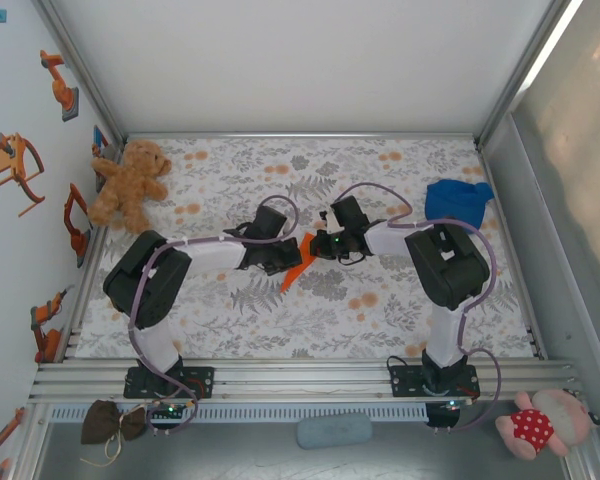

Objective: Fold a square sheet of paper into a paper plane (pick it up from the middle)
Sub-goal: Fold the wing for the fifth time at the center of the table.

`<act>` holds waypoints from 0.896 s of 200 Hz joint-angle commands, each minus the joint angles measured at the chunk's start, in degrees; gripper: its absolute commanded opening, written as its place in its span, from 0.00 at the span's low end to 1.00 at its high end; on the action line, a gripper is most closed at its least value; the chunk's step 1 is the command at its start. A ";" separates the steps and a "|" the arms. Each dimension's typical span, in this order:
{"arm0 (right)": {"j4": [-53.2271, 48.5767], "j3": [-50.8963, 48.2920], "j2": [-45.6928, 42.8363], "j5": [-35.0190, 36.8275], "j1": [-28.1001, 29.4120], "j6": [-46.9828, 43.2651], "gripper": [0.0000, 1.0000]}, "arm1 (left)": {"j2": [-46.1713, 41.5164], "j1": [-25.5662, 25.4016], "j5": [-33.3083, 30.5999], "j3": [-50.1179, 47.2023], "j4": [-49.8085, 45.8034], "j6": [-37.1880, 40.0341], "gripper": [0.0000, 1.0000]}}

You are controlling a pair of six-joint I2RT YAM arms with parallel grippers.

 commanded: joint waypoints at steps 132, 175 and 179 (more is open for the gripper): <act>3.68 -2.76 -1.97 -5.46 1.11 5.75 0.00 | 5.57 -0.45 -1.19 0.06 -5.60 -1.16 0.01; 1.82 -2.83 0.28 -2.33 0.58 4.69 0.00 | 5.31 -0.40 -1.86 -0.34 -6.68 -1.45 0.00; 1.61 -2.82 0.33 -1.87 0.34 4.49 0.00 | 5.23 -0.40 -2.01 -0.49 -6.78 -1.49 0.00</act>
